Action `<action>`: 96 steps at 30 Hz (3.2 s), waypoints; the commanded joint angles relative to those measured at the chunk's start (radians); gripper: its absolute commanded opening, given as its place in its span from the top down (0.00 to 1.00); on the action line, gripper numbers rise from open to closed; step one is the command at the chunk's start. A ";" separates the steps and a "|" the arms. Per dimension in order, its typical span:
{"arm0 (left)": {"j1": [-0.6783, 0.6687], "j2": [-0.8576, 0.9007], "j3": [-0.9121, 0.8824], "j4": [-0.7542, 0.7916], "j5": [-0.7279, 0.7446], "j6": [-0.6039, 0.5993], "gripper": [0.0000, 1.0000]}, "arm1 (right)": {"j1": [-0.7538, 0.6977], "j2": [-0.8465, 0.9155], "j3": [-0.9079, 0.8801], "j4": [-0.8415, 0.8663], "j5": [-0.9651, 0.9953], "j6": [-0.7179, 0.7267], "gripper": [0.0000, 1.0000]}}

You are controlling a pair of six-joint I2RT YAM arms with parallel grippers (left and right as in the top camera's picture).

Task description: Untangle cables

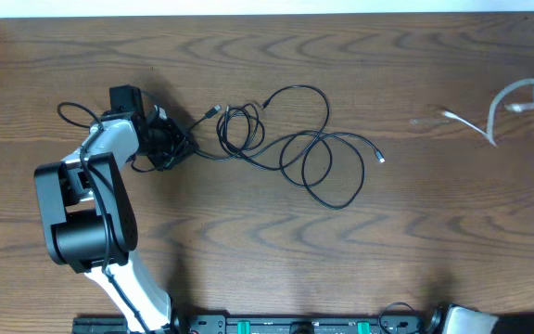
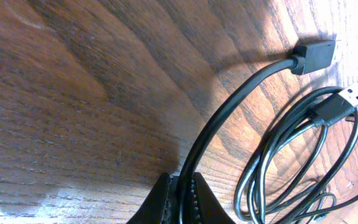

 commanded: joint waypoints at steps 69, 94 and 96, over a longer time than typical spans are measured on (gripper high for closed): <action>-0.032 0.014 -0.005 -0.007 -0.071 -0.002 0.92 | -0.047 0.686 -0.004 -0.346 -0.269 0.353 0.01; -0.032 0.014 -0.005 -0.007 -0.070 -0.002 0.92 | -0.093 0.531 0.311 -0.774 -0.252 0.441 0.01; -0.032 0.014 -0.005 -0.007 -0.070 -0.002 0.92 | -0.115 0.518 0.311 -0.816 -0.241 0.548 0.01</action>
